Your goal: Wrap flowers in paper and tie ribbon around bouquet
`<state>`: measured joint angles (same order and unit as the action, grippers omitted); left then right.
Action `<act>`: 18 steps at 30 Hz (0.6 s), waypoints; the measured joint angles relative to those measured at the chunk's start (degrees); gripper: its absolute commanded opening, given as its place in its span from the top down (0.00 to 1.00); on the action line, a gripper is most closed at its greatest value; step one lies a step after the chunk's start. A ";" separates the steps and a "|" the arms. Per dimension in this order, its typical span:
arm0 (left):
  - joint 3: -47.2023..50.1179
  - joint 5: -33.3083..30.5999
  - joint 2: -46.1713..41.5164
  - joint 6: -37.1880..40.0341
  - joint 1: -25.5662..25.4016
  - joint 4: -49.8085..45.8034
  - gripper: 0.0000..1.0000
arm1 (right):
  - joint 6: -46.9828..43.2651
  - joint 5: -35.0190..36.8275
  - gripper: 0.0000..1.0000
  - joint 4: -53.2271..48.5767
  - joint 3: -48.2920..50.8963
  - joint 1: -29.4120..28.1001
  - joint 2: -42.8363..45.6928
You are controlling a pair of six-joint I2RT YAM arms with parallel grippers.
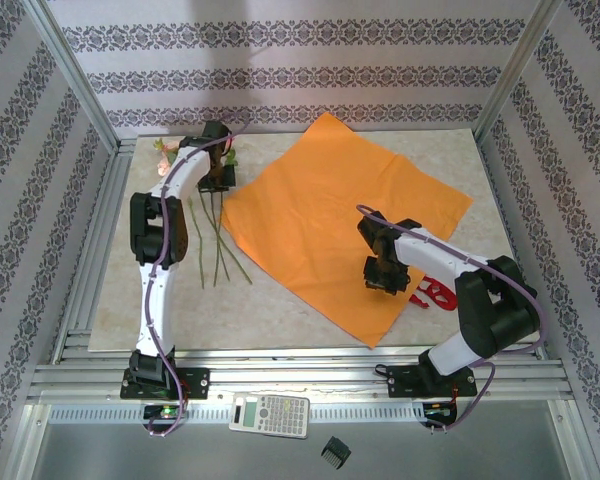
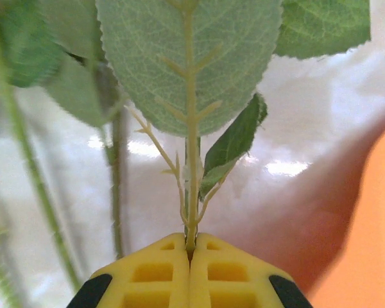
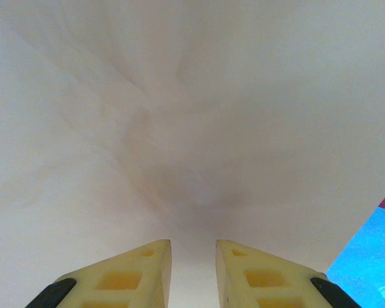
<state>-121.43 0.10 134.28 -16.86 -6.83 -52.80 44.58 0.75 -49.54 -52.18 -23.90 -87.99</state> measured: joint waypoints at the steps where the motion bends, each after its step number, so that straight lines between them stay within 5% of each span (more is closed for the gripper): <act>1: 0.00 -0.68 -1.62 -0.02 -0.22 -0.44 1.00 | -0.02 0.02 0.74 0.02 -0.37 0.00 0.00; 6: -0.11 0.35 -10.21 -1.92 -0.50 -0.98 1.00 | -0.85 -0.90 0.73 1.20 -1.07 0.07 -0.09; 9: 1.01 6.71 -14.88 -6.10 -1.09 2.05 1.00 | -1.33 -3.23 0.73 3.30 -1.07 0.15 -1.16; 14: 5.03 17.46 -17.18 -15.58 -6.97 16.55 1.00 | -1.27 -6.23 0.73 5.75 -1.07 0.55 -2.62; 18: 6.84 24.22 -10.99 -25.16 -13.68 35.36 1.00 | -1.05 -8.24 0.72 7.13 -0.48 2.60 -0.59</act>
<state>-114.59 24.32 123.28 -42.02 -20.51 -17.43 43.53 -7.49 -42.41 -52.66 -21.30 -88.58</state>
